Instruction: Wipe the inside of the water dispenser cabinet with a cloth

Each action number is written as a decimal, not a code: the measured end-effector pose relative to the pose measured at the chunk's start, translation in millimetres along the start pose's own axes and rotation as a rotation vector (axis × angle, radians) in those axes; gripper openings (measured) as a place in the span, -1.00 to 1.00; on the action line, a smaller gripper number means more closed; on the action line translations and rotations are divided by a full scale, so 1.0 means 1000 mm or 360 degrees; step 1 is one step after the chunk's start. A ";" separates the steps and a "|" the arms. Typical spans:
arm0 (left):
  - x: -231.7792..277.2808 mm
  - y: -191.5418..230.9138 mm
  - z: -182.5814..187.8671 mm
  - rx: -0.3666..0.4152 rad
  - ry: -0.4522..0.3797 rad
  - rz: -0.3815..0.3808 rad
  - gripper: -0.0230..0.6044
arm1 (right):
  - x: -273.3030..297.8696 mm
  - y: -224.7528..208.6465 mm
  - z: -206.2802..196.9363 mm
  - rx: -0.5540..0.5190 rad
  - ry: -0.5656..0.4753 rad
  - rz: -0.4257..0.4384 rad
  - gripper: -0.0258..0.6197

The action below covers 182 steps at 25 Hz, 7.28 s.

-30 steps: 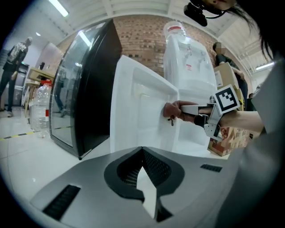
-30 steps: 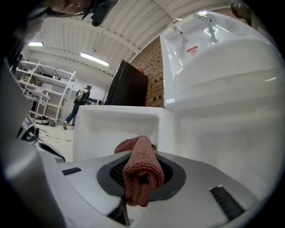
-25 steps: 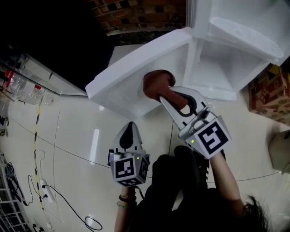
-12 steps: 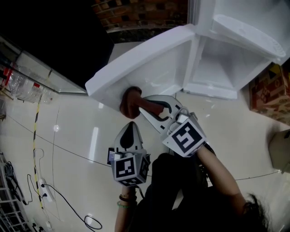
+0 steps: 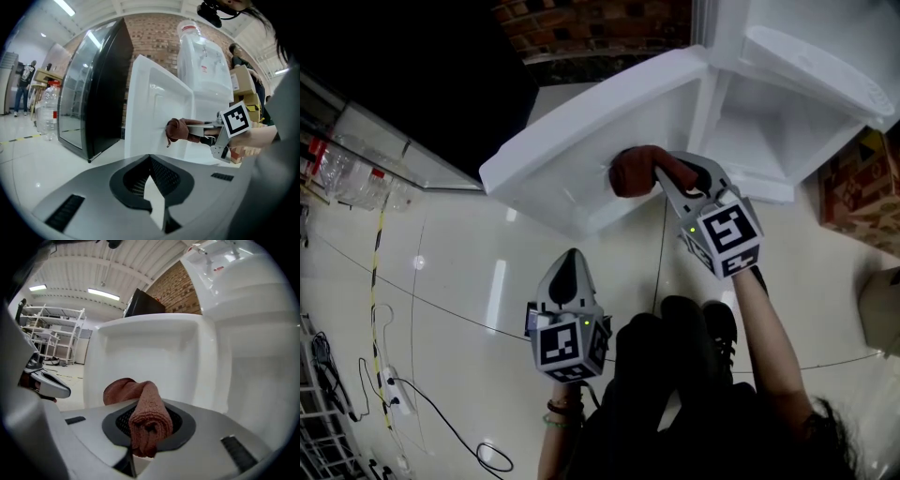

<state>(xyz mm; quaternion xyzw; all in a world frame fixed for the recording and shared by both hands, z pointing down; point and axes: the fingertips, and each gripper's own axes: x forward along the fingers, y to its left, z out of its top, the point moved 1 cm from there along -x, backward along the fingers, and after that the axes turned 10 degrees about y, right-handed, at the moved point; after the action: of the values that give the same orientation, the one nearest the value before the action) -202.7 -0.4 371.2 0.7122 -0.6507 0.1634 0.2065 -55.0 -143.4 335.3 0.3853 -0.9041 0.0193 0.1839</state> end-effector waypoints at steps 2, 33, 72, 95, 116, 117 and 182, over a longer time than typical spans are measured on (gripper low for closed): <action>0.000 -0.002 -0.002 0.0017 0.0008 -0.0006 -0.92 | -0.005 -0.024 -0.012 0.0050 0.0027 -0.0100 -0.70; -0.006 0.014 -0.012 -0.0010 0.0050 0.0041 -0.92 | 0.037 0.083 -0.090 0.0066 0.0278 0.0288 -0.69; 0.052 -0.044 0.012 0.0162 0.0076 -0.0143 -0.92 | -0.015 -0.187 -0.111 0.0605 0.0191 -0.0551 -0.70; 0.086 -0.073 0.031 0.0128 0.0116 -0.0117 -0.92 | -0.012 -0.269 -0.164 0.0746 0.0504 -0.0798 -0.70; 0.072 -0.070 0.025 0.0128 0.0105 -0.0140 -0.92 | -0.006 -0.162 -0.129 0.0608 0.0342 -0.0594 -0.69; 0.072 -0.072 0.026 0.0121 0.0104 -0.0142 -0.92 | -0.001 -0.152 -0.131 0.0601 0.0353 -0.0558 -0.70; 0.102 -0.183 0.023 0.0504 0.0059 -0.0473 -0.92 | -0.134 -0.081 -0.130 0.0711 0.0204 -0.0614 -0.71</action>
<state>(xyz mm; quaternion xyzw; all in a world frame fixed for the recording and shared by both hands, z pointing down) -10.9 -87.8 387.4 0.8208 -0.5009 0.2442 0.1258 128.4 -85.6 401.3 0.5789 -0.7741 0.2066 0.1516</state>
